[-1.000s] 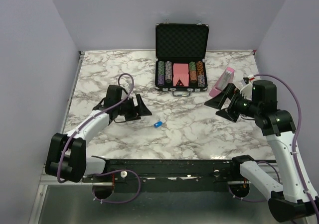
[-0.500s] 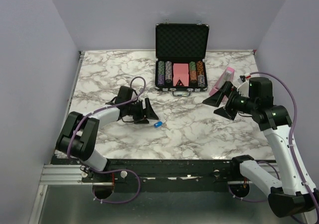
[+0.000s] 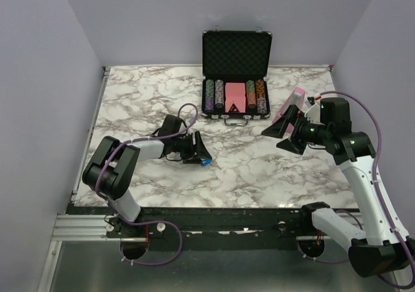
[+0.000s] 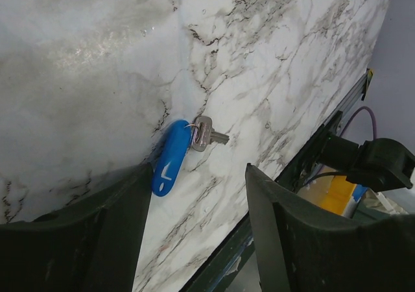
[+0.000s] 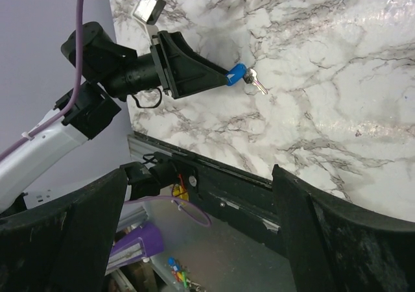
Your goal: Remove the keys from the keyring
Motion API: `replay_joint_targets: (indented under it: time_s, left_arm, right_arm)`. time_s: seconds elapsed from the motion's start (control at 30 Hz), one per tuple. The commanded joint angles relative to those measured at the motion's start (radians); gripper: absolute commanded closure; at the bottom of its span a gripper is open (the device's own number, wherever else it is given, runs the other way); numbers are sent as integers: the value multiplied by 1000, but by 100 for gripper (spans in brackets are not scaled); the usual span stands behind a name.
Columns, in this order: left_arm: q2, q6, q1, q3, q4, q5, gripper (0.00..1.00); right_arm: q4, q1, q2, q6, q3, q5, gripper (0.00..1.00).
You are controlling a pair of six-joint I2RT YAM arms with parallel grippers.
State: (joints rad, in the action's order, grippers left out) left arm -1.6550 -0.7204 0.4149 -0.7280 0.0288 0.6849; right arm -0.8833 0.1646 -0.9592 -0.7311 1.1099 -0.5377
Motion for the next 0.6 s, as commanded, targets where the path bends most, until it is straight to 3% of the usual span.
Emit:
replay_joint_targets:
  time_s: [0.0,0.33,0.57]
  left_arm:
    - [-26,-17,18,-2,45,8,35]
    - [-52,-42,45,6,77,-4,44]
    - [-83,-57,59,-19,85,-18,60]
  right_arm:
    - [-14,7,-15,44,42,-38,0]
    - [-36,7,-39,84,65,-47,0]
    - [-59,6,-56,117,88,-47,0]
